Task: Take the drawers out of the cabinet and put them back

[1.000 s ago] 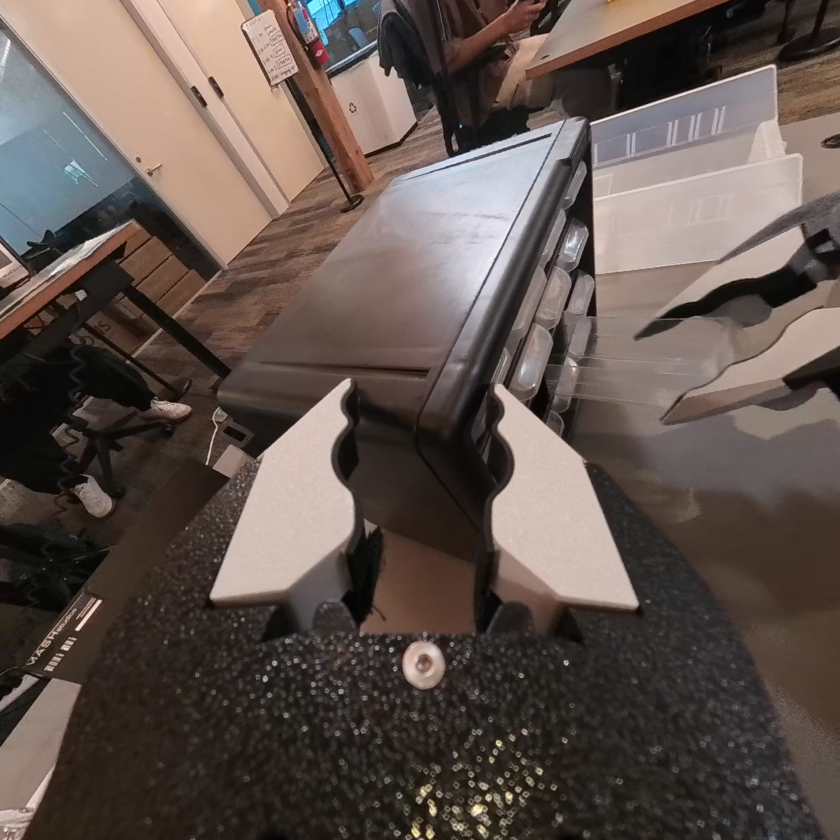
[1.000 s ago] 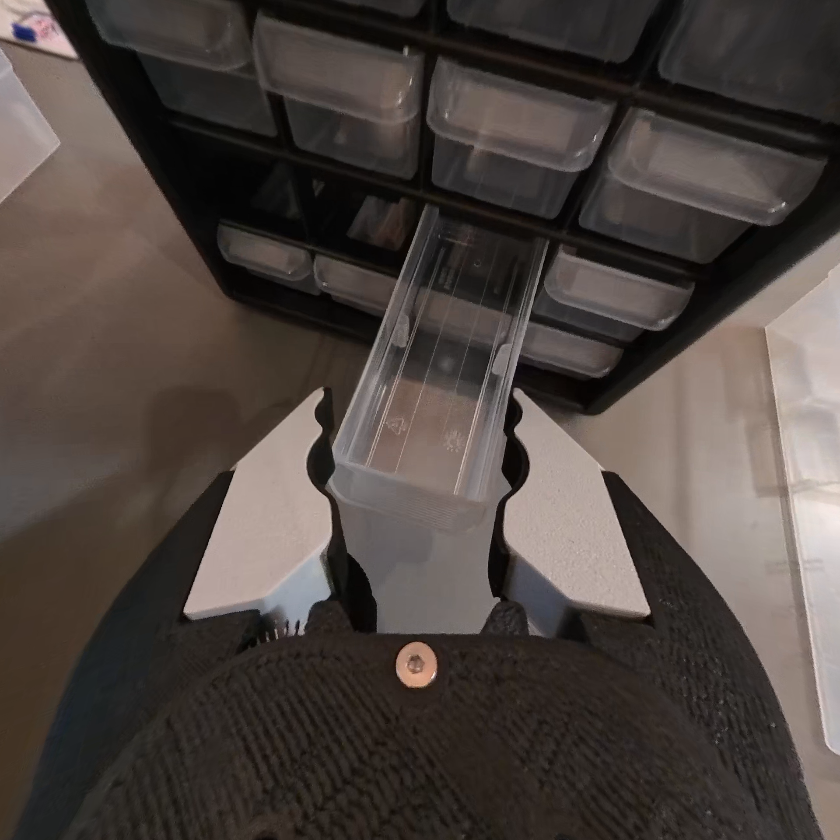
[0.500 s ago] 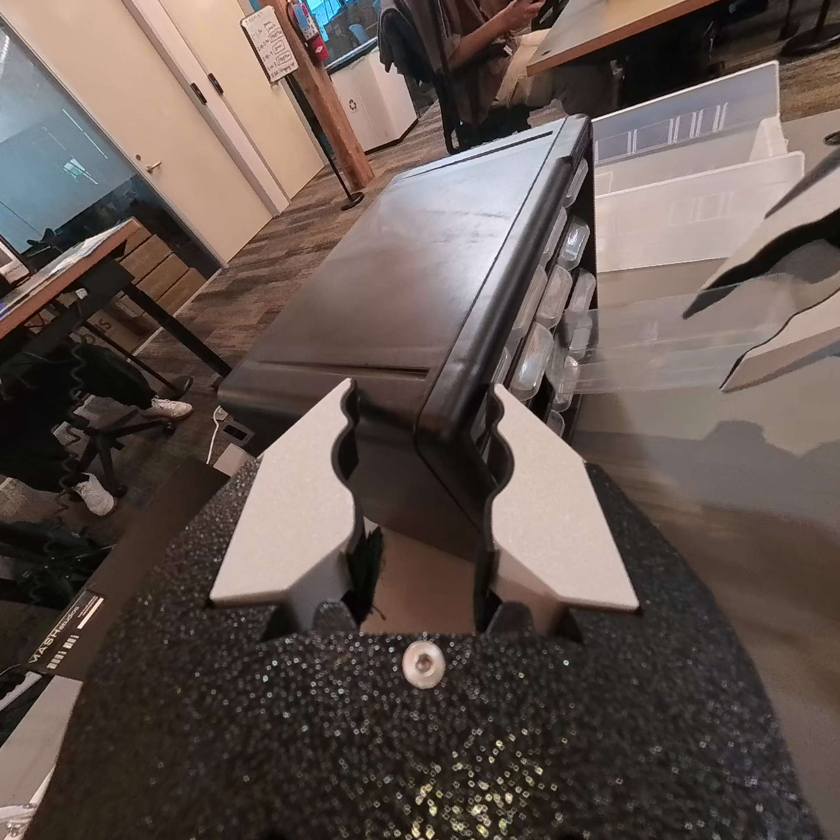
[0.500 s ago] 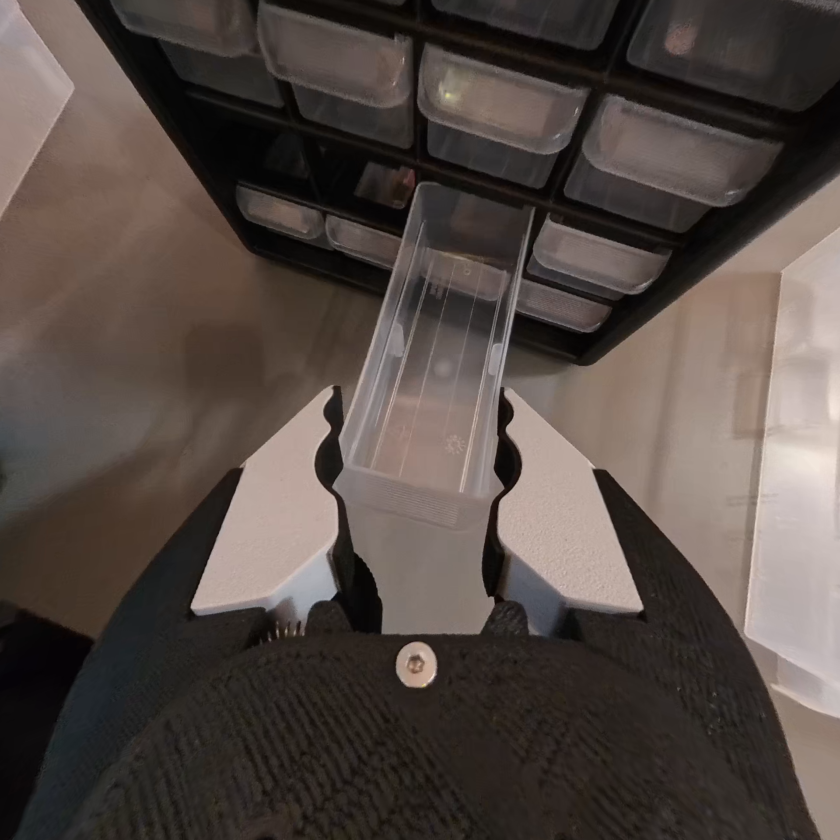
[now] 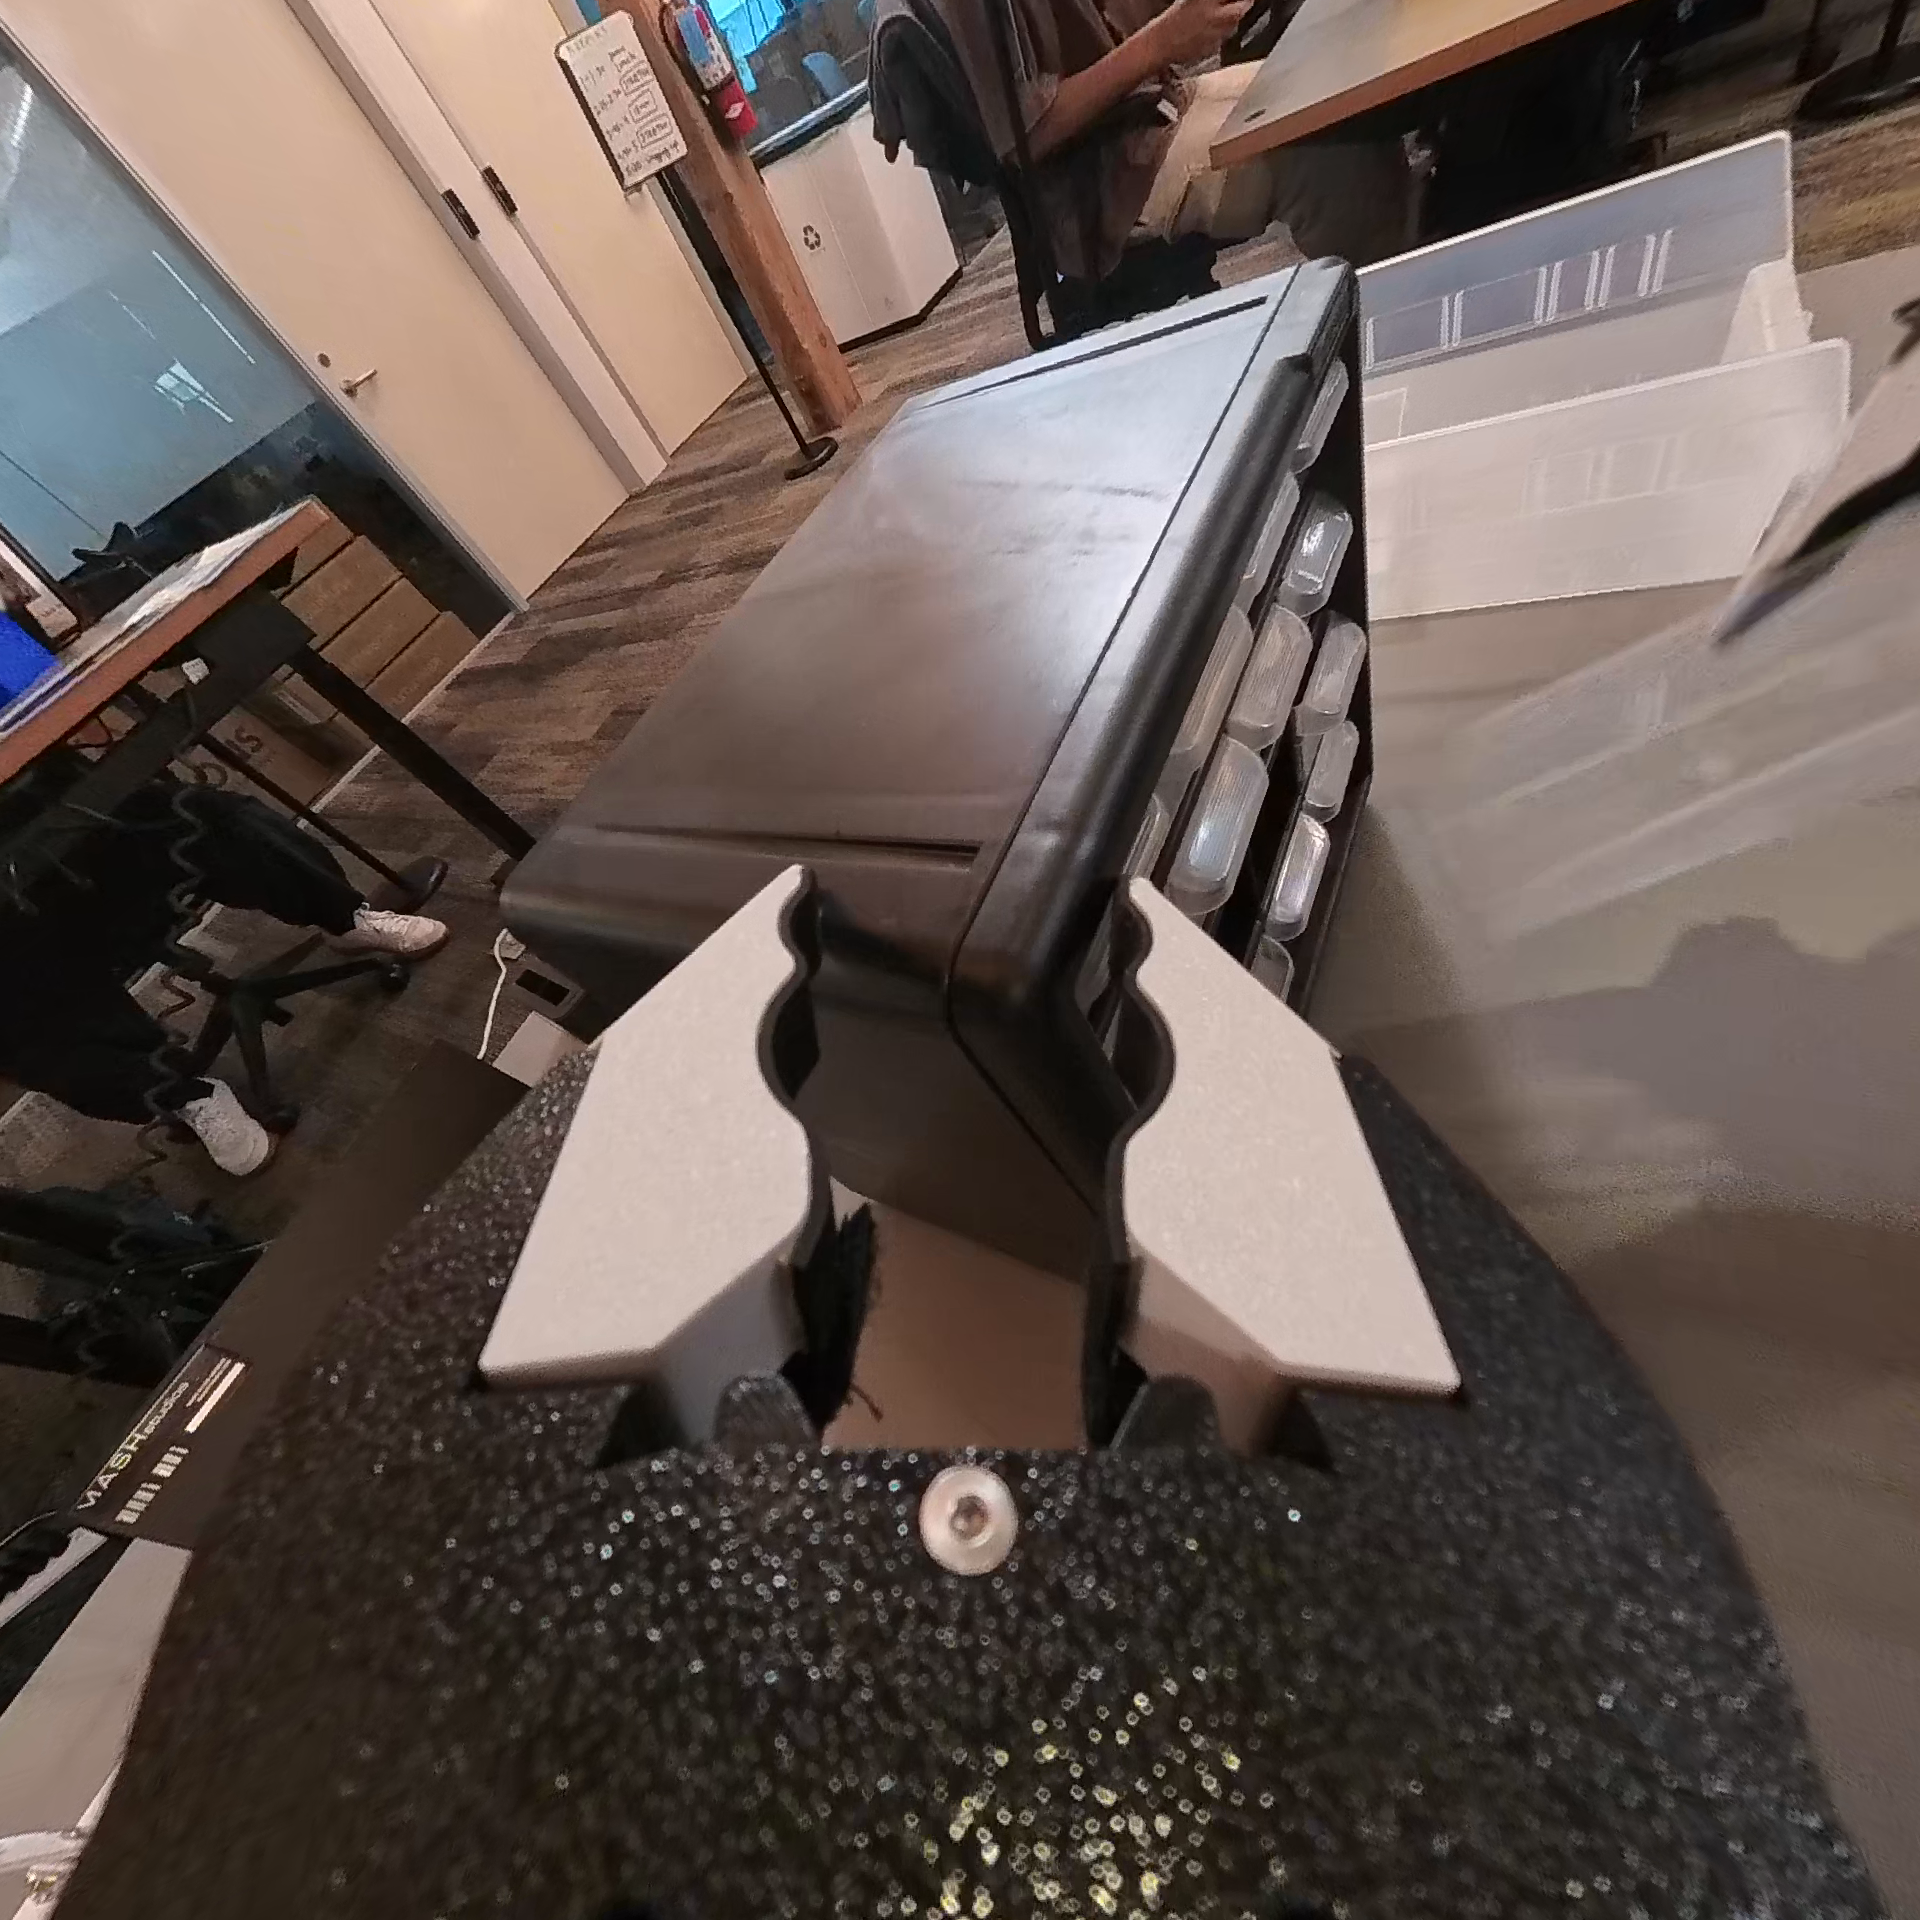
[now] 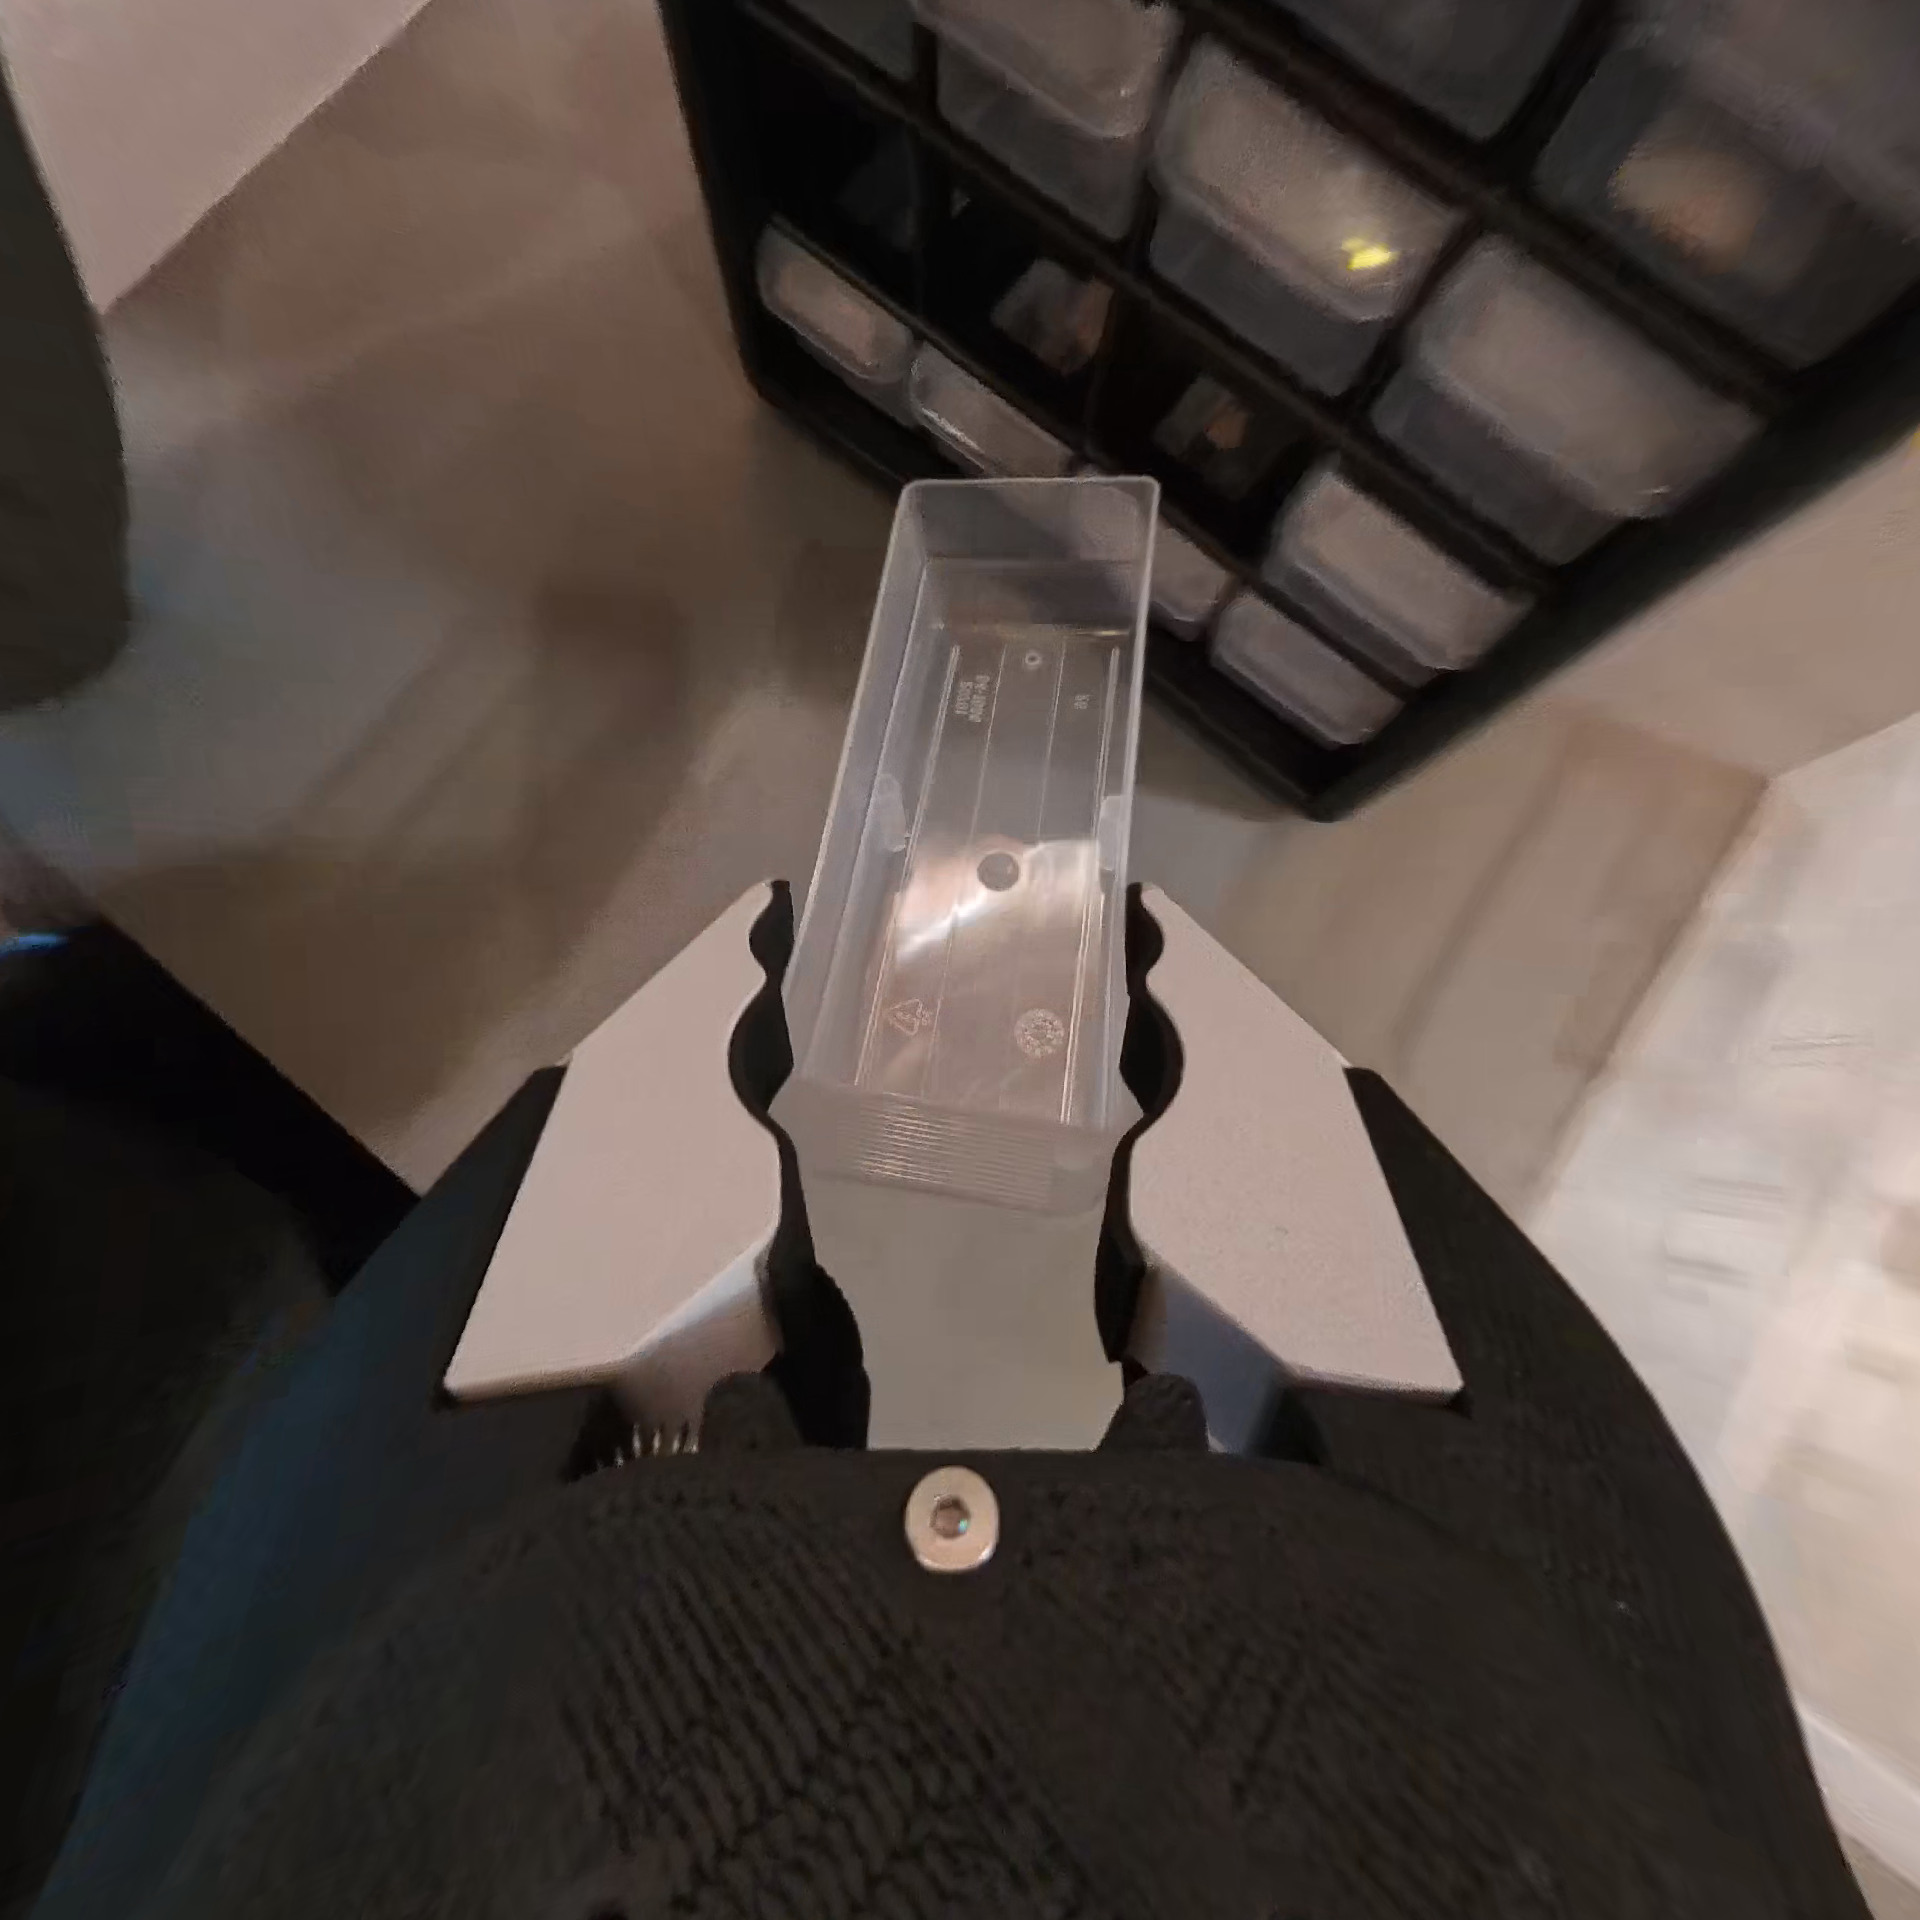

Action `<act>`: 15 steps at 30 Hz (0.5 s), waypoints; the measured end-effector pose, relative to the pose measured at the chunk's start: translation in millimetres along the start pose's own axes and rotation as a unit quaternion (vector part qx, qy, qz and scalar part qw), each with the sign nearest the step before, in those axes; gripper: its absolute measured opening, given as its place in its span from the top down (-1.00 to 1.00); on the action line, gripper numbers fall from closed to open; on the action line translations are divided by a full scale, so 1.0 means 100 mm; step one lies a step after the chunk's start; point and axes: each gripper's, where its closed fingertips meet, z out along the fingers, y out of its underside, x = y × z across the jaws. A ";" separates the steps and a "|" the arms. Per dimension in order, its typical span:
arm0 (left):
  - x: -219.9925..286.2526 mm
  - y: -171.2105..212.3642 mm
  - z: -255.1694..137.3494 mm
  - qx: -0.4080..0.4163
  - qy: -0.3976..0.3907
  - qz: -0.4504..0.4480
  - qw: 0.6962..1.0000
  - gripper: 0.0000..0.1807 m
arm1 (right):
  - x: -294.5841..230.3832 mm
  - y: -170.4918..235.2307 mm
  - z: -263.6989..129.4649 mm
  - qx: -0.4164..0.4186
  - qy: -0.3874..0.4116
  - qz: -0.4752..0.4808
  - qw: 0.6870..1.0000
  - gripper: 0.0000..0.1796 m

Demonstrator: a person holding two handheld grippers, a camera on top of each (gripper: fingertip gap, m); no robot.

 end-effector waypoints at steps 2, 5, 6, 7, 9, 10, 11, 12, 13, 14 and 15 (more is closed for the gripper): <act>0.00 0.00 0.00 0.001 0.000 0.000 1.000 0.41 | 0.34 0.04 -0.34 -0.009 0.052 -0.049 0.997 0.30; 0.00 0.00 0.00 0.002 0.001 -0.001 1.000 0.40 | 1.01 0.18 -0.92 -0.064 0.119 -0.093 0.986 0.30; 0.00 0.00 0.00 0.002 0.001 -0.001 1.000 0.40 | 1.22 0.25 -1.08 -0.089 0.128 -0.098 0.983 0.30; 0.00 0.00 0.00 0.002 0.001 -0.001 1.000 0.40 | 1.42 0.33 -1.22 -0.114 0.131 -0.097 0.980 0.30; 0.00 0.00 0.00 0.001 0.001 -0.001 1.000 0.41 | 1.74 0.52 -1.36 -0.166 0.111 -0.096 0.975 0.30; 0.00 0.00 0.00 0.001 0.000 -0.001 1.000 0.40 | 1.85 0.62 -1.37 -0.188 0.091 -0.103 0.973 0.30; 0.00 0.00 0.00 0.000 0.000 -0.001 1.000 0.40 | 1.93 0.71 -1.35 -0.207 0.067 -0.110 0.970 0.30; 0.00 0.00 0.00 0.000 0.000 -0.001 1.000 0.40 | 1.99 0.80 -1.29 -0.225 0.041 -0.119 0.966 0.30; 0.00 0.00 0.00 -0.001 -0.001 -0.002 1.000 0.40 | 2.07 0.89 -1.22 -0.241 0.026 -0.130 0.961 0.30; 0.00 0.00 0.00 -0.003 -0.002 -0.001 1.000 0.40 | 2.17 0.99 -1.16 -0.259 0.017 -0.140 0.956 0.31; 0.00 0.00 0.01 -0.004 -0.003 -0.001 1.000 0.40 | 2.25 1.08 -1.09 -0.272 0.005 -0.143 0.952 0.31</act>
